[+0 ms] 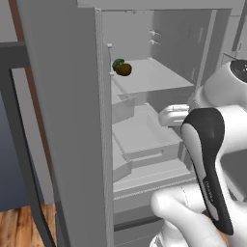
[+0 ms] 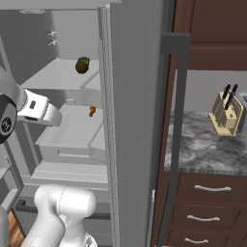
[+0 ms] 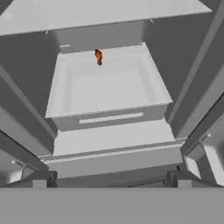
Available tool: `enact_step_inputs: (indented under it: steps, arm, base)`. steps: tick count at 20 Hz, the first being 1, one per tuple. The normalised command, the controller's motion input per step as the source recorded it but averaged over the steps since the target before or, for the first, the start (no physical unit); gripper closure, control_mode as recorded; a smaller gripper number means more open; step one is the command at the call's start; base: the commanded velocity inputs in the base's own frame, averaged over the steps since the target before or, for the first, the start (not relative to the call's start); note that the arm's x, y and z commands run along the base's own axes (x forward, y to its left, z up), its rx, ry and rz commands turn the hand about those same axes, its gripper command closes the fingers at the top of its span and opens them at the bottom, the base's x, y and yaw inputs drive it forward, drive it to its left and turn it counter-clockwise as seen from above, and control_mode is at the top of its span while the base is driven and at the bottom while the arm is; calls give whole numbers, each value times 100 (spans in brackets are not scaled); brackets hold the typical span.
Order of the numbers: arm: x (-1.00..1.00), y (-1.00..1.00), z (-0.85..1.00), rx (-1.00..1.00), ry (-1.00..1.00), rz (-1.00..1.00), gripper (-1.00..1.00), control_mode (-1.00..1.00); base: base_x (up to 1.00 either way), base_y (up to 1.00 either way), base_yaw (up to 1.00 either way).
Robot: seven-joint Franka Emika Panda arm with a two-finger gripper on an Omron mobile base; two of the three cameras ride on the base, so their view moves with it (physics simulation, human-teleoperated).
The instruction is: Transport the chicken drumstick and avocado to the fridge. Place the chicken drumstick on the rack containing meat and place the avocado on the rack containing the vegetable, ensuring meats and vegetables are on different racks.
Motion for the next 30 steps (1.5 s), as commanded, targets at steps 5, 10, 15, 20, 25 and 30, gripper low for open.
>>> enact_step_inputs:
  steps: [5, 10, 15, 20, 25, 30]
  arm:
    - [0, -11, -7, -2, 0, 7, -100, -100]
    - [-33, 0, 0, 0, -2, 0, -100, -100]
    - [-14, 0, 0, 0, 0, 0, -100, 100]
    - [0, 0, 0, 0, 0, 0, -100, 100]
    - [0, 0, 0, 0, 0, 0, -100, 100]
    - [0, 0, 0, 0, 0, 0, -100, 100]
  base:
    - [0, 0, 0]
    - [0, 0, 0]
    - [-80, 4, 2]
    - [-100, 8, 0]
    - [-100, -32, -27]
    - [-25, -21, -87]
